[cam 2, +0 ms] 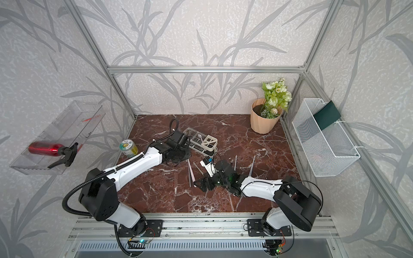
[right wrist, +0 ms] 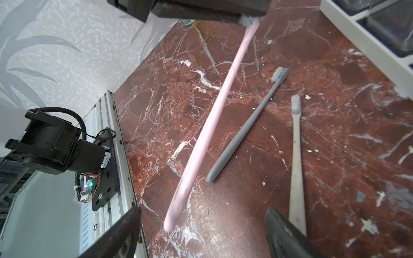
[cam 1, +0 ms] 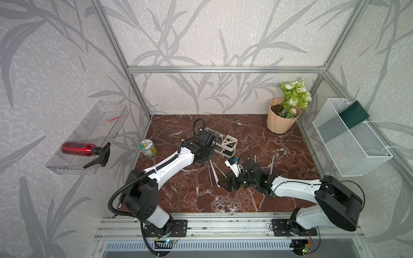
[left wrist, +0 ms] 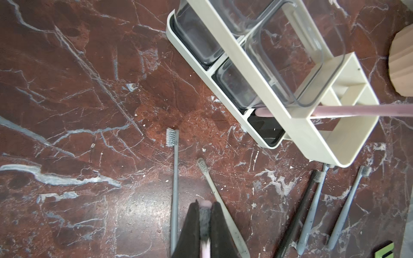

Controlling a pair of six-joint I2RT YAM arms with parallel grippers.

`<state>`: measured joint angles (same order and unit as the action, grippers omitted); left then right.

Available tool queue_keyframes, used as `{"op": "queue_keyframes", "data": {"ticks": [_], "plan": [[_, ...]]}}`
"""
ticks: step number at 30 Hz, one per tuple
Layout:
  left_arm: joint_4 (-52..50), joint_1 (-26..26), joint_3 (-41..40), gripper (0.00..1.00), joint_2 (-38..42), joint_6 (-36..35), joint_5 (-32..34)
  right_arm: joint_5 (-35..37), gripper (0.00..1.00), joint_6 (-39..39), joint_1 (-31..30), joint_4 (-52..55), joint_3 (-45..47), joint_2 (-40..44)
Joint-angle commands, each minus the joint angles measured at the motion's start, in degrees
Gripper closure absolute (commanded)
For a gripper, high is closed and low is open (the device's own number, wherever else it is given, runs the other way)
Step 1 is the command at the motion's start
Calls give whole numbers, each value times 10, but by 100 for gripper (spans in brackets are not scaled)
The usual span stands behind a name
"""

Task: Place the toothbrush into the toothbrush holder
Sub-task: Pick up the toothbrush from the center of the board.

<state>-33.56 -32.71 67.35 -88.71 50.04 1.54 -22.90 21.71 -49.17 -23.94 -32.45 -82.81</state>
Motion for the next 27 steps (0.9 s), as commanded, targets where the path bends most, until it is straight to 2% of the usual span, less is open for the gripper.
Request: {"op": "queue_keyframes", "data": {"ticks": [1, 8, 11, 14, 21, 27], "plan": [[9, -6, 16, 100, 15, 23, -1, -26, 16, 8, -3, -15, -21, -15], [15, -12, 15, 100, 17, 29, -4, -49, 35, 13, -4, -7, -40, -44], [15, -12, 16, 100, 20, 29, -3, -54, 50, 14, -4, -4, -45, -52], [16, -13, 15, 100, 21, 29, -4, -58, 59, 14, -4, 1, -50, -58], [18, -14, 15, 100, 18, 28, -5, -55, 76, 12, -4, 9, -55, -60], [20, -14, 16, 100, 18, 30, -6, -54, 85, 9, -4, 20, -60, -60]]}}
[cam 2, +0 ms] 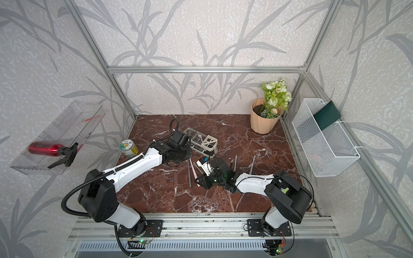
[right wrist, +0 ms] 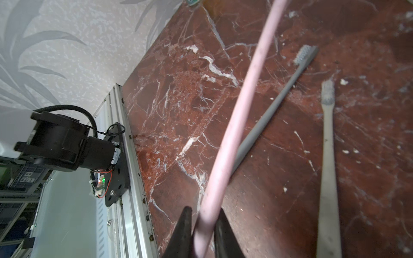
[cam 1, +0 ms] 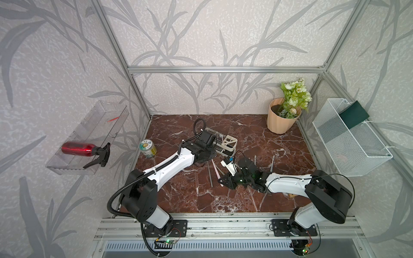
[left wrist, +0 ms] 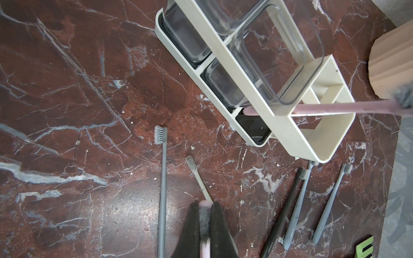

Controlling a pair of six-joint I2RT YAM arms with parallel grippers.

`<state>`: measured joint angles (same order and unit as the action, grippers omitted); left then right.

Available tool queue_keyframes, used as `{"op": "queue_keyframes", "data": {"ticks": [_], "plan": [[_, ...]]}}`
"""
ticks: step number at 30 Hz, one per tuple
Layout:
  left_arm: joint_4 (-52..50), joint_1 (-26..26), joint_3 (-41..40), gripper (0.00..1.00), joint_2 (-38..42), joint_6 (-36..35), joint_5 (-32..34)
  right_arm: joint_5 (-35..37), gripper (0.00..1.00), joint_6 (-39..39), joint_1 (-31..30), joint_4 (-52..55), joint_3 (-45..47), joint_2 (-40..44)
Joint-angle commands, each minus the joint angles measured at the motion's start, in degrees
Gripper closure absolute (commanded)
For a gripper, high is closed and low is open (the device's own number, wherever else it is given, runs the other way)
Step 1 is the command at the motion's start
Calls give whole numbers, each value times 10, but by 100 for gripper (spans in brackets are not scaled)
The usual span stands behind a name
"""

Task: Place the toothbrush into the toothbrush holder
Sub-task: Pick up the toothbrush from the center of the board.

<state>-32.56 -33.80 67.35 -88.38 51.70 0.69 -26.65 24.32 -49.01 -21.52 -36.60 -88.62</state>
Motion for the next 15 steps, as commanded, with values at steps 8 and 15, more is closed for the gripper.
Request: {"op": "queue_keyframes", "data": {"ticks": [8, 15], "plan": [[10, -4, 17, 100, 15, 18, 0, -6, 96, -20, -6, 8, -22, 2], [-27, -3, 50, 56, 24, -2, -7, 4, 100, -23, -5, 16, -21, 10]]}}
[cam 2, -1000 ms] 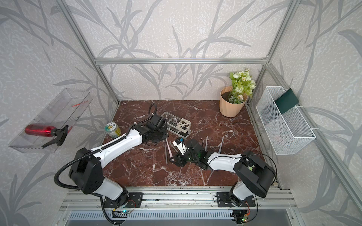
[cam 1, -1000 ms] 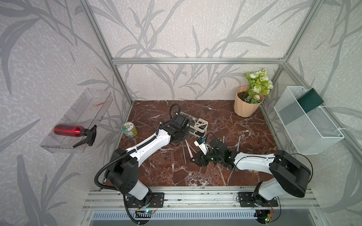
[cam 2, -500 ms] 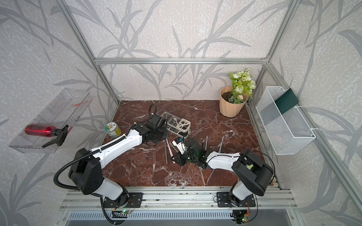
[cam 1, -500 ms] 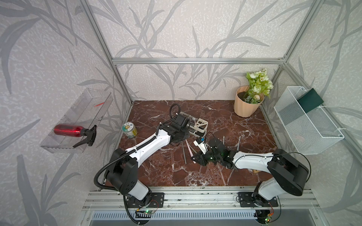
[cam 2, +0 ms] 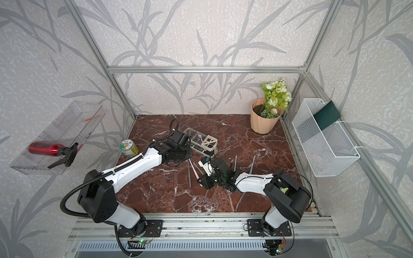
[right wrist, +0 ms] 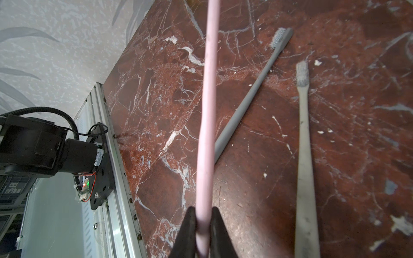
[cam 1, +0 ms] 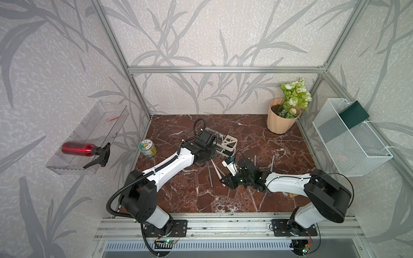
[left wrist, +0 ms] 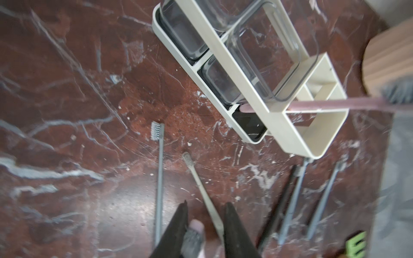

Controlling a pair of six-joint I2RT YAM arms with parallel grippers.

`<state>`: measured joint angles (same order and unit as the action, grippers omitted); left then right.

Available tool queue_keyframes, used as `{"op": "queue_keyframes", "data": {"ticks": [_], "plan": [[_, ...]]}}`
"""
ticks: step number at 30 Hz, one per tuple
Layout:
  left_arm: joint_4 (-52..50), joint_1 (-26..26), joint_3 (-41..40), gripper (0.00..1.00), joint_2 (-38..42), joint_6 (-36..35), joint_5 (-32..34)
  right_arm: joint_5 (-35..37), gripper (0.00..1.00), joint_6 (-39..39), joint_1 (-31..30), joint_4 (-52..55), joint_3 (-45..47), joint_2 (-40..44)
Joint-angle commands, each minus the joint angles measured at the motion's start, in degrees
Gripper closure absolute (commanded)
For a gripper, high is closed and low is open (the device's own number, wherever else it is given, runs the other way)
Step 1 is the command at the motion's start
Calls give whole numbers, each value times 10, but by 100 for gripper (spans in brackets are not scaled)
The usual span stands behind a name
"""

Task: Place the toothbrush into the toothbrush holder
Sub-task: Pick up the toothbrush from the center of the board.

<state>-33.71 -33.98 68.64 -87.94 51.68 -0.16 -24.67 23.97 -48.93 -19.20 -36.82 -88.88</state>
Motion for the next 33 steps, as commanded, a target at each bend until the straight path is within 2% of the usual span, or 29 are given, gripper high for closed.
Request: {"op": "queue_keyframes", "data": {"ticks": [1, 3, 6, 12, 19, 26, 33], "plan": [[-22, -1, 42, 50, 22, -7, 2, -16, 100, -20, -6, -6, -19, 13], [-39, 1, 56, 38, 25, -19, -7, -14, 100, -19, -6, -4, -19, 14], [-98, 18, 90, 35, 18, -43, -45, -7, 100, -22, -6, -5, -14, 23], [-143, 77, 94, 34, 19, -67, -184, -10, 100, -29, -6, -7, -7, 37], [-199, 104, 118, 34, -4, -106, -254, 3, 100, -35, -7, -16, 6, 53], [-202, 116, 123, 41, -16, -112, -289, -10, 100, -42, -11, -15, 3, 50], [-204, 123, 125, 57, -26, -119, -300, -7, 100, -45, -11, -17, 6, 57]]}}
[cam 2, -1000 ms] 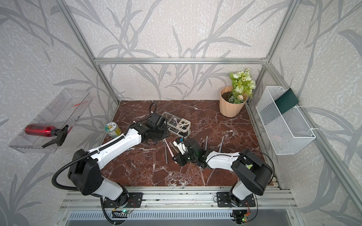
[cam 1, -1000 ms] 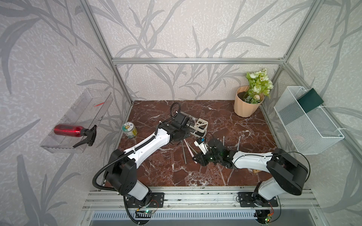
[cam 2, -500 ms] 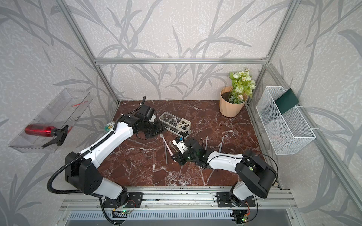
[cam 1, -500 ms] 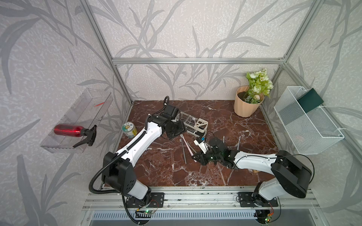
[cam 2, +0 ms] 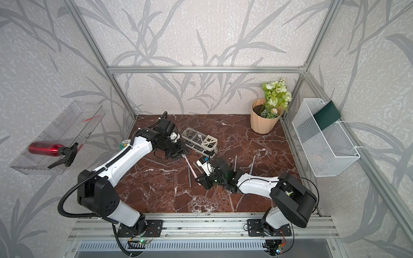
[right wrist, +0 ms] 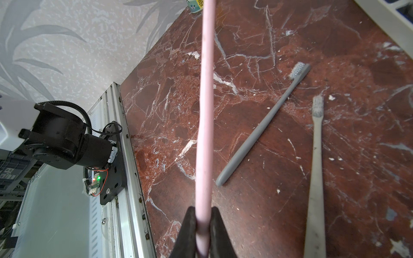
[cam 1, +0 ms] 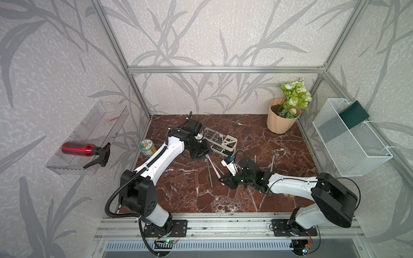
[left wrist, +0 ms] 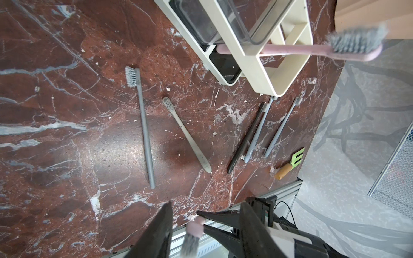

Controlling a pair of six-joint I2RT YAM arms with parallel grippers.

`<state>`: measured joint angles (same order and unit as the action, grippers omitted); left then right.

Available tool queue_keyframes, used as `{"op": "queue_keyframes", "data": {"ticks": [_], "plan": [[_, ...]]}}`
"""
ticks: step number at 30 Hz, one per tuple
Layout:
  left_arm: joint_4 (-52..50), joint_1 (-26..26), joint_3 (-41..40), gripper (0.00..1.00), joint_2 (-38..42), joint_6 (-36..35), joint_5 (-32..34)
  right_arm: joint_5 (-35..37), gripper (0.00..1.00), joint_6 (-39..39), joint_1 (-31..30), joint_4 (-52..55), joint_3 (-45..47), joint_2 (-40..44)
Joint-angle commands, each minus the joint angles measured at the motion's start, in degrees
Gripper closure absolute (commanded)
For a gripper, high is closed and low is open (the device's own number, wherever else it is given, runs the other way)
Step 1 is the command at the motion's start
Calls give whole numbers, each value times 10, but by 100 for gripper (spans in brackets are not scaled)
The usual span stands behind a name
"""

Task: Place the toothbrush into the toothbrush holder
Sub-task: Pick up the toothbrush from the center of the board.

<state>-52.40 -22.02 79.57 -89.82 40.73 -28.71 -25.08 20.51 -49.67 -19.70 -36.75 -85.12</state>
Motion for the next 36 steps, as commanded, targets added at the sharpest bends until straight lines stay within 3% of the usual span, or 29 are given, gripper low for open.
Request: {"op": "queue_keyframes", "data": {"ticks": [1, 10, 28, 30, 33, 36], "plan": [[-17, 4, 14, 60, -8, -11, -17, -3, 100, -12, -3, -12, 7, 21], [-5, 9, 6, 77, -14, -10, -33, -7, 100, -11, -3, -19, 11, 24], [-24, 13, 16, 100, -15, -27, -41, 21, 100, -16, -3, 2, 6, 28], [-31, 13, 20, 100, -16, -33, -33, 33, 91, -16, -3, 6, 8, 33], [-51, 13, 41, 100, -17, -43, -8, 62, 60, -16, 0, 6, 20, 59], [-69, 11, 74, 100, -9, -50, 39, 91, 52, -17, 9, -1, 45, 106]]}}
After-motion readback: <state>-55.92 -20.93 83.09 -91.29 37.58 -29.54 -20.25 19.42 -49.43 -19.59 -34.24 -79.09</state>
